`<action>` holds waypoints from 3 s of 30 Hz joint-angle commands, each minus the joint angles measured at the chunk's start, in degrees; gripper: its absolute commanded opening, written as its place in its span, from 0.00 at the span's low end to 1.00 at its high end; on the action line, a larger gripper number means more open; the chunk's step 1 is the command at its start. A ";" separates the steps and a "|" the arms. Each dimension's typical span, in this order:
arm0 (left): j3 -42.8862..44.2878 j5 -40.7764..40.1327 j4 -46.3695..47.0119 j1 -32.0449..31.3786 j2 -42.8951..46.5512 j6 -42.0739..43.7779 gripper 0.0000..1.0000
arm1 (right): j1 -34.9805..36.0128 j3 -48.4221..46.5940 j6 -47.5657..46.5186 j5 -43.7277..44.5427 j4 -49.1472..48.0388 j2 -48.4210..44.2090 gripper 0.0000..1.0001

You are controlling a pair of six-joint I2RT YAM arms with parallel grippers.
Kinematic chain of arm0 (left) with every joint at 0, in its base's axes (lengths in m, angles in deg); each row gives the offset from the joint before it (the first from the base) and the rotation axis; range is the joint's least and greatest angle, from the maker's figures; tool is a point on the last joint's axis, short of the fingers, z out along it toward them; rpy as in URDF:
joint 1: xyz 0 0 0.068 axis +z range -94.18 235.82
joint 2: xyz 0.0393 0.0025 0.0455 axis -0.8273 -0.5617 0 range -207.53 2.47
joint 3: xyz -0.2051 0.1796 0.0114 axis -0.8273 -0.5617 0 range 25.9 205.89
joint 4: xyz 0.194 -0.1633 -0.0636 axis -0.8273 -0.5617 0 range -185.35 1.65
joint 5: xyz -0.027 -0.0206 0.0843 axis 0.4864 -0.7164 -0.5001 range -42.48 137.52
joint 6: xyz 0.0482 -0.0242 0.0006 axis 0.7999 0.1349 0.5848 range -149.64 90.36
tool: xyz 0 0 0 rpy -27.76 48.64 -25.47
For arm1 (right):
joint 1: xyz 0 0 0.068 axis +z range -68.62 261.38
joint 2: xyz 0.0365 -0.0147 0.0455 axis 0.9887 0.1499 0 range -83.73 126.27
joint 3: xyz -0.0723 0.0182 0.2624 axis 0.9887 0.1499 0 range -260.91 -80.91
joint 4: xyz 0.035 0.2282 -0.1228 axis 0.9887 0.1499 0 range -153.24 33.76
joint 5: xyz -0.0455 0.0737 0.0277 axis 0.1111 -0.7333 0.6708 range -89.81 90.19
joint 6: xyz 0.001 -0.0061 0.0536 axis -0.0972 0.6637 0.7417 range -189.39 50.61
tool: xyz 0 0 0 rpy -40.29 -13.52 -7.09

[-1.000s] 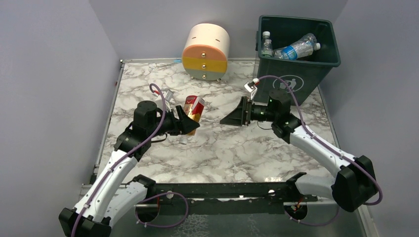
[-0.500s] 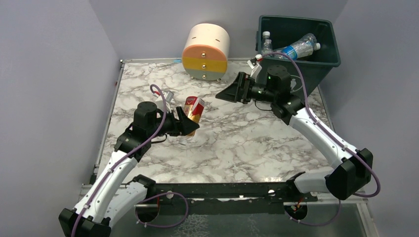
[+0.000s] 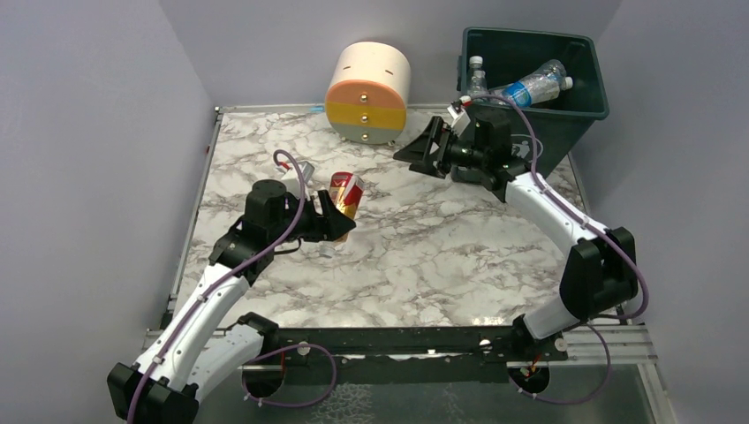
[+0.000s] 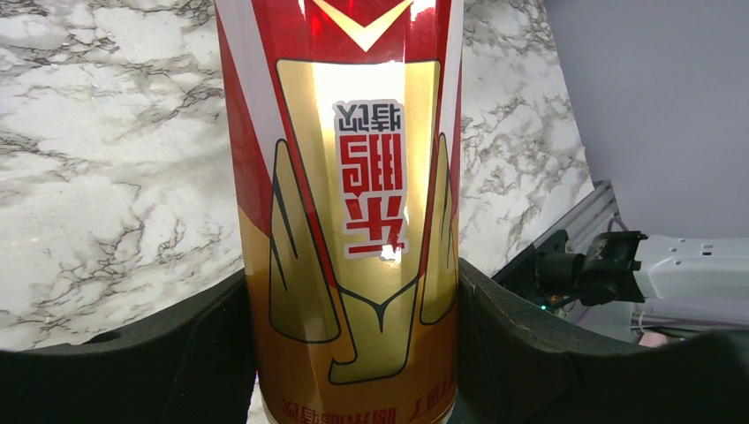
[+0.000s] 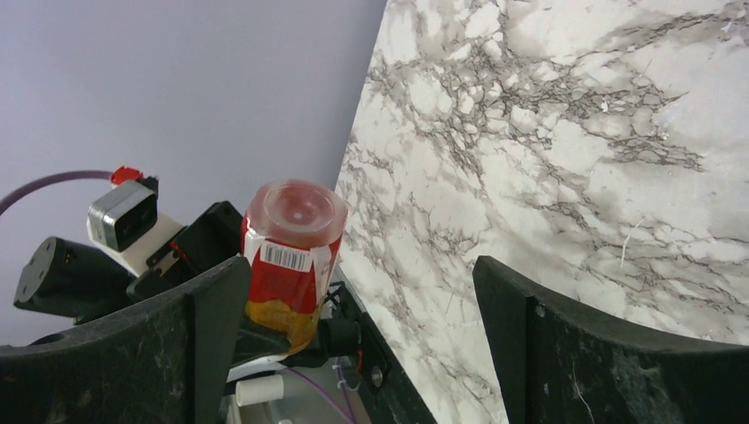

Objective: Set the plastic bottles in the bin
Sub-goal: Pick up the plastic bottle at the center of the board.

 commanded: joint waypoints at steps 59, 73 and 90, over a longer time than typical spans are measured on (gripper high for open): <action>5.72 -20.83 -2.15 -14.41 -6.07 4.01 0.63 | 14.01 -2.20 7.14 -2.83 -1.45 14.15 1.00; 5.66 -21.51 -3.02 -14.38 -4.65 3.83 0.63 | 13.99 0.12 13.40 -6.16 -8.70 14.16 0.99; 4.51 -22.04 -1.83 -14.38 -4.27 3.57 0.63 | 13.94 4.37 24.65 -11.04 -23.21 13.48 0.89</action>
